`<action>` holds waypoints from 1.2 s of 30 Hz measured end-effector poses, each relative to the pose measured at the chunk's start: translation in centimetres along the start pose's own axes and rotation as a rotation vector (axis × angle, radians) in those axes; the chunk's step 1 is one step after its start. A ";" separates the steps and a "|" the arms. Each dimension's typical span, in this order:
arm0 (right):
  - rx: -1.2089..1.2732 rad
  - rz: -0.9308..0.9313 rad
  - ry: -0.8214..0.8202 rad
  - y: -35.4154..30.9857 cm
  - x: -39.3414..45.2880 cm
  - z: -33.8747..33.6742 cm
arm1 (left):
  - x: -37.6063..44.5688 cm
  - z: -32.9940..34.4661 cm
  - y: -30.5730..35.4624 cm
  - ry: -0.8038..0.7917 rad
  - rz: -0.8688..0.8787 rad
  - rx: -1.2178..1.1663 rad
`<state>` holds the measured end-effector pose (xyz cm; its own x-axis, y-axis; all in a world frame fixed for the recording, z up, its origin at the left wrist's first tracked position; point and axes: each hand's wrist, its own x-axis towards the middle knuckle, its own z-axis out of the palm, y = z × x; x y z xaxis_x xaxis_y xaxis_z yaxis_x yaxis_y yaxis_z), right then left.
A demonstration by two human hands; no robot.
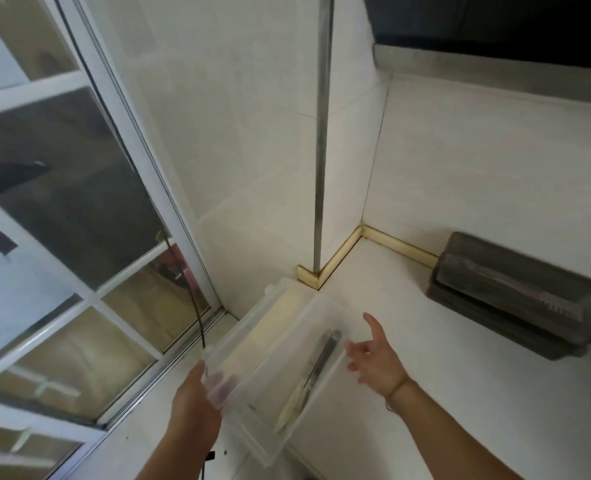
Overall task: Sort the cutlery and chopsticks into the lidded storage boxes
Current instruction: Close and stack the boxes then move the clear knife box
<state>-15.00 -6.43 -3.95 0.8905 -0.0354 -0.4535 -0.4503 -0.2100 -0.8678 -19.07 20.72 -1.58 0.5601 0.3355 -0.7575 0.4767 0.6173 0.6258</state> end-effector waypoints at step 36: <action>0.070 0.057 0.637 9.1 -11.5 -14.2 | -0.1 17.1 -8.2 -0.605 0.401 0.534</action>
<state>-28.44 -21.81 -3.75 0.7190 -0.6229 -0.3084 -0.4819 -0.1270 -0.8670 -11.43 3.42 -3.48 0.9411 -0.0706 -0.3305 0.3353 0.0710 0.9394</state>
